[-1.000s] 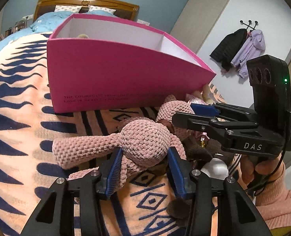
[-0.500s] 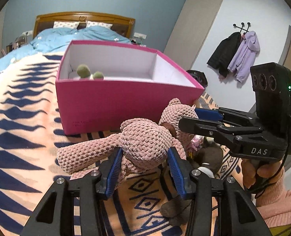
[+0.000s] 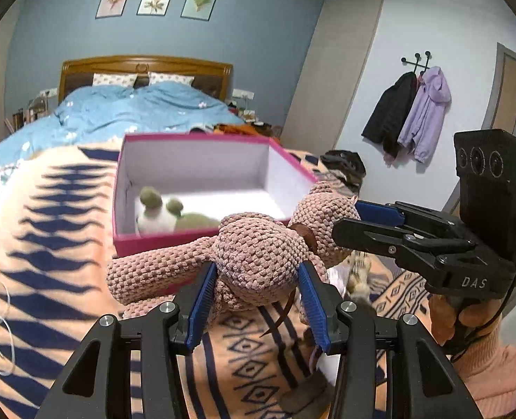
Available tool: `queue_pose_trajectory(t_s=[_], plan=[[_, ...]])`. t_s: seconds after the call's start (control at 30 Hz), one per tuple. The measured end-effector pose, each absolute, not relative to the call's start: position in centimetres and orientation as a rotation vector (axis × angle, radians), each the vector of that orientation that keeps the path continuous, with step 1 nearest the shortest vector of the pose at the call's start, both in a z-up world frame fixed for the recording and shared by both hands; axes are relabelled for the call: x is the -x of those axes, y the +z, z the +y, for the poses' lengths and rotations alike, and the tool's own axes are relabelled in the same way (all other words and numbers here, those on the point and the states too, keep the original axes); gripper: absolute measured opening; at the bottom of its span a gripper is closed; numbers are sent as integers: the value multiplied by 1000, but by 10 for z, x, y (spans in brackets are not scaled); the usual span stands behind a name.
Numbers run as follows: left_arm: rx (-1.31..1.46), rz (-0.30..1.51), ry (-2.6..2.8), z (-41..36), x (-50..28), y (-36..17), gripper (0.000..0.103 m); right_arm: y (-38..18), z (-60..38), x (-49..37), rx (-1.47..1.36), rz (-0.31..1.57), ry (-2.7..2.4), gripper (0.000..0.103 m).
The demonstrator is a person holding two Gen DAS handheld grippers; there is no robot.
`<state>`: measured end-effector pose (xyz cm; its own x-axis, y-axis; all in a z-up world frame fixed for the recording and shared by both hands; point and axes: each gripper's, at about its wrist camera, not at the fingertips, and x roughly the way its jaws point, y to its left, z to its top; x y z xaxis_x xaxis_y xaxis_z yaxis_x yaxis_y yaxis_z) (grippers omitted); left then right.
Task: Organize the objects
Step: 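Lift the pink knit bear into the magenta box and release it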
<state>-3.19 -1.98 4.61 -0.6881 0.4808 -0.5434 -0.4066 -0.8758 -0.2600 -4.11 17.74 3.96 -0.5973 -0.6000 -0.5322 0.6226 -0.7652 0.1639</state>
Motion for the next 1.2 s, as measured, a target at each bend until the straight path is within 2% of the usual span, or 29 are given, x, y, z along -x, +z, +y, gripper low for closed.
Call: queue_pose_trajectory(t_s=[0.53, 1.0, 1.2], plan=[[749, -94, 2582, -15, 86, 87, 49, 83, 177, 79, -629, 21, -2381, 53], [820, -56, 2596, -5, 147, 80, 50, 79, 185, 140, -702, -91, -2393, 56], [869, -84, 2584, -5, 169, 68, 50, 70, 181, 158, -755, -74, -2410, 59]])
